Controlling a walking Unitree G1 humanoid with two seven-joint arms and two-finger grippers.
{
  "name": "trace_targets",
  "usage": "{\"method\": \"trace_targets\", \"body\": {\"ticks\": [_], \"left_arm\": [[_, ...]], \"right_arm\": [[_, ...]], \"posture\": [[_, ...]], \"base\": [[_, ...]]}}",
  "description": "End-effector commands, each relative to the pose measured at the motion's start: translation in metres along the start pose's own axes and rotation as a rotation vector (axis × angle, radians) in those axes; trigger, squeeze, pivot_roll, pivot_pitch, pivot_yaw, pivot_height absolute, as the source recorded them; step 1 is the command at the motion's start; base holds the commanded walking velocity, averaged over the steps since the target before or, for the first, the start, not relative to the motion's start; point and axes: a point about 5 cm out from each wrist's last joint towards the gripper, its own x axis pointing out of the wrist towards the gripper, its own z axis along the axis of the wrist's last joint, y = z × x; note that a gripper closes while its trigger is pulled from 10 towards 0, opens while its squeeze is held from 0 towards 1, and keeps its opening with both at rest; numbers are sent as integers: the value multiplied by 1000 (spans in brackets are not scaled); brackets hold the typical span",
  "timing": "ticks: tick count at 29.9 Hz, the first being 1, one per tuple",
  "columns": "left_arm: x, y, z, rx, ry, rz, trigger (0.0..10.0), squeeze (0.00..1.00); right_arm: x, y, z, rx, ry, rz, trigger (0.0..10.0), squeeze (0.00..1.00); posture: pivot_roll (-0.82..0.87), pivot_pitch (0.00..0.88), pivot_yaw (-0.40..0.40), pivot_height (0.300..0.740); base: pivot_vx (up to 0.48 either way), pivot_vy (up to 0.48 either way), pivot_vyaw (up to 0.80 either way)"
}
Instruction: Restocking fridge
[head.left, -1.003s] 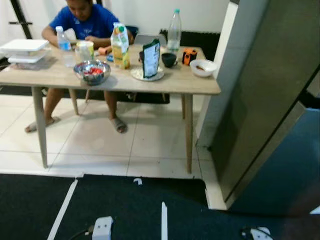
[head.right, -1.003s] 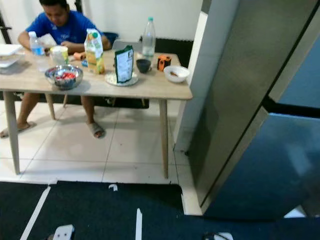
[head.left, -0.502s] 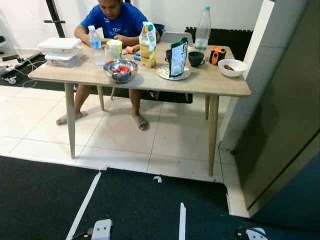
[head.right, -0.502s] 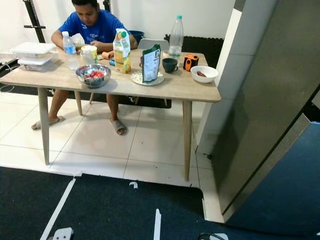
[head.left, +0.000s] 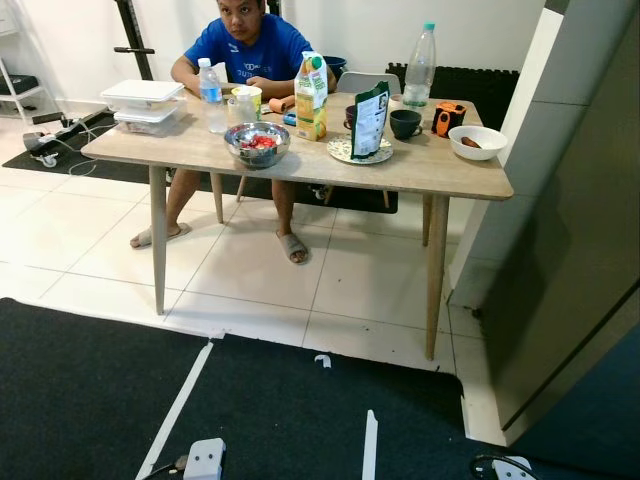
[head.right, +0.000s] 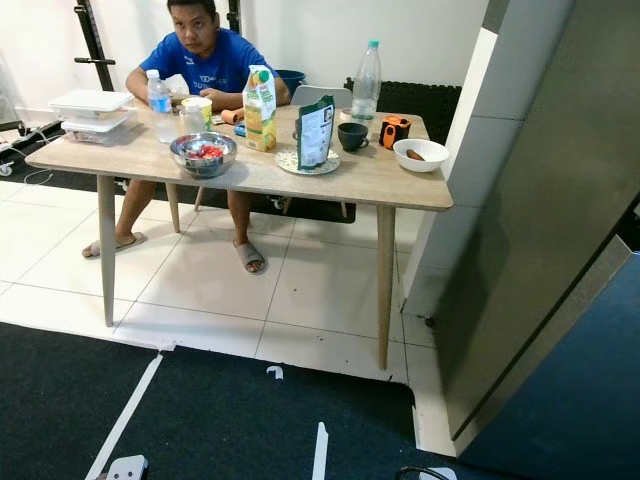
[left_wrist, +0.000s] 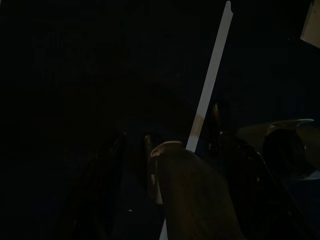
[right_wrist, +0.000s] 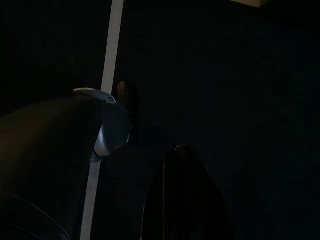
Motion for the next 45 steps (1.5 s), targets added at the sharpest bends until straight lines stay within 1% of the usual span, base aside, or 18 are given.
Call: {"method": "trace_targets", "body": {"ticks": [1, 11, 31, 37, 45], "left_arm": [[0, -3, -4, 3, 18, -14, 10000, 0], [1, -7, -5, -3, 19, -27, 10000, 0], [1, -6, -5, -15, 14, -25, 10000, 0], [1, -5, -4, -22, 10, -4, 10000, 0], [1, -7, -5, -30, 15, -20, 10000, 0]], "right_arm": [[0, -1, -1, -4, 5, -8, 10000, 0], [-1, -3, -3, -10, 9, -14, 10000, 0], [-1, -2, -4, -15, 16, -15, 10000, 0], [-1, -4, -4, -18, 16, -17, 10000, 0], [-1, -5, -6, -21, 22, -21, 10000, 0]], "posture": [[-34, 5, -34, 740], [-41, 9, -35, 740], [-43, 16, -35, 740], [-44, 19, -38, 740], [-47, 23, -37, 740]], "base": [[0, -322, 0], [0, -355, 0], [0, -418, 0], [0, 0, 0], [0, 0, 0]]}}
